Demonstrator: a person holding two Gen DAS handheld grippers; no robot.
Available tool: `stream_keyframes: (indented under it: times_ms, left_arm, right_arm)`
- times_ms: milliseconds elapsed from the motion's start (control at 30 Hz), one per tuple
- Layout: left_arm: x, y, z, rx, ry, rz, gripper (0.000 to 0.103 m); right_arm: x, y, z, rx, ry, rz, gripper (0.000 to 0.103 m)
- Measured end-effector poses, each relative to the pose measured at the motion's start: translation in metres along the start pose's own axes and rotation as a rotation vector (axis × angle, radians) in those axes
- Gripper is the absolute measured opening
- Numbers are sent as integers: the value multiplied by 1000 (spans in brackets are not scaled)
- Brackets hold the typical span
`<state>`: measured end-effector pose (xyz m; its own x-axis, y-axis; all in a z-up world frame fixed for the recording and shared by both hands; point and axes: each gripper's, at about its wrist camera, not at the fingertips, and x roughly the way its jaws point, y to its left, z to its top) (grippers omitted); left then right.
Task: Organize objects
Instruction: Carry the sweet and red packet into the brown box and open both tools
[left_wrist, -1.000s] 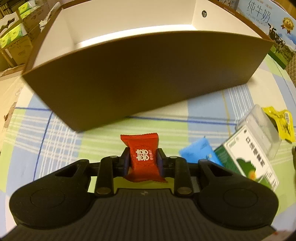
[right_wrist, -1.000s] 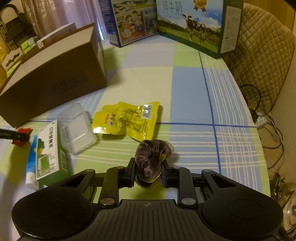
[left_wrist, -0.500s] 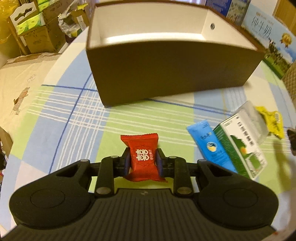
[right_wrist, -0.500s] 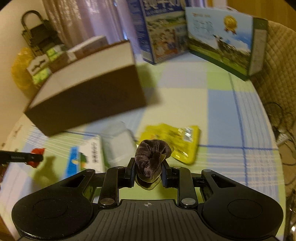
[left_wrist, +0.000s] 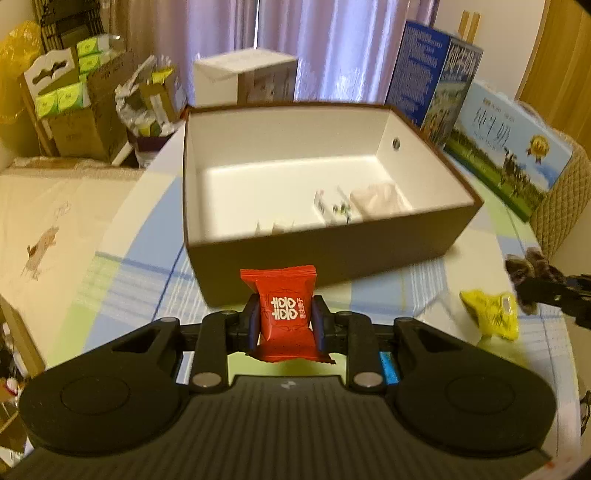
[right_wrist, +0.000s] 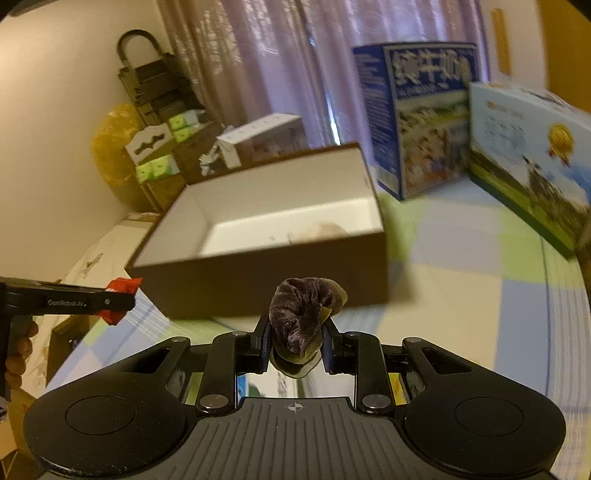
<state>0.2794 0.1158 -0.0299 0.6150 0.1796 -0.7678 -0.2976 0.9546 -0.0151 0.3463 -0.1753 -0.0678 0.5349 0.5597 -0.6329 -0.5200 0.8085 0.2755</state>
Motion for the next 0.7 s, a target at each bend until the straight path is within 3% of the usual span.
stream_keyframes:
  times_ms: [200,400,700]
  left_arm:
    - [3,-4,37,24,-53,-10,23]
    - [32,-7,81,38,-65,-7,23]
    - [96,-6,129,54,-5,6,23]
  right_arm:
    - [21,12,35,-69,-37,41,24]
    - [56,21,74,-145,-55,54,23]
    - [125,7,110,-165,0,49,23]
